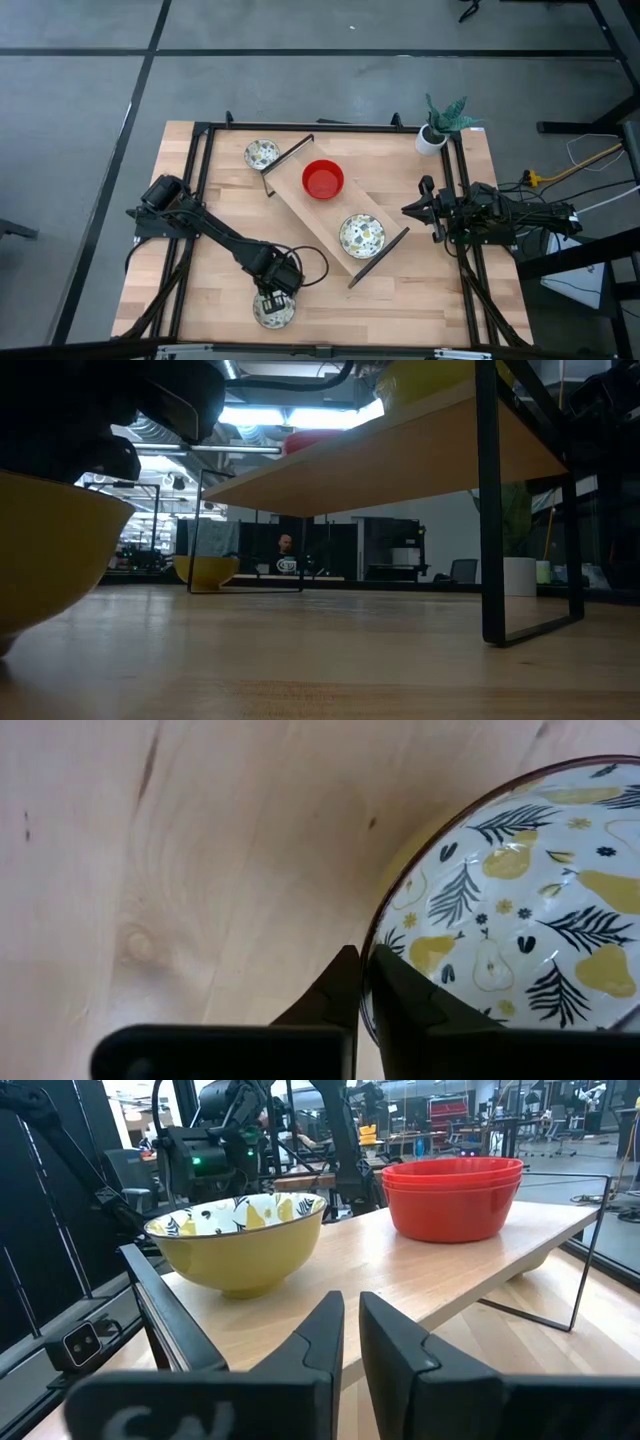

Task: Pick & Place Mini bowls
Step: Stack the bottom white patterned bowl on top of the white patterned bowl on the shelf

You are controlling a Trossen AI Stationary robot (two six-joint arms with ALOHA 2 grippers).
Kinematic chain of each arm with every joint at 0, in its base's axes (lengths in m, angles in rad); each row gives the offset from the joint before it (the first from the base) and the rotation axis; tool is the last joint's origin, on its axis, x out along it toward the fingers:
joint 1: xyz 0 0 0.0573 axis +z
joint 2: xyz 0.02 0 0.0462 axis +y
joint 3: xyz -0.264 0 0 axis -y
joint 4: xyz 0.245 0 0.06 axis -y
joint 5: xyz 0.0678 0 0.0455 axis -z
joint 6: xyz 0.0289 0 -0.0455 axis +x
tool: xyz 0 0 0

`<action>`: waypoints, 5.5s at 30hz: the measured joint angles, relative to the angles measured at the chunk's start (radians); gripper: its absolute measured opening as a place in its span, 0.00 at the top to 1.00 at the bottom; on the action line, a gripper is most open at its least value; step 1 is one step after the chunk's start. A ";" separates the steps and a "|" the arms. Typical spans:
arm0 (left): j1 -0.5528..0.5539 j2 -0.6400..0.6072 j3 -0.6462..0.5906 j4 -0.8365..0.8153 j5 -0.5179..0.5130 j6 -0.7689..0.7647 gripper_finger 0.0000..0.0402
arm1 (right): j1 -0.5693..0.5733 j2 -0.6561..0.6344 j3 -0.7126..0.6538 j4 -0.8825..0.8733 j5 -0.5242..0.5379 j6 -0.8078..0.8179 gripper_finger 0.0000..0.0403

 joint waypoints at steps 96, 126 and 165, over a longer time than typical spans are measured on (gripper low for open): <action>0.452 -0.286 0.352 0.332 -0.047 0.041 1.00 | 0.000 0.000 0.000 0.000 0.000 0.000 0.90; 0.489 -0.154 0.348 0.333 0.044 0.043 1.00 | 0.000 0.006 0.000 0.000 0.000 0.000 0.90; 0.547 -0.227 0.643 -0.050 0.034 0.143 1.00 | 0.000 0.020 0.000 0.000 0.000 0.000 0.90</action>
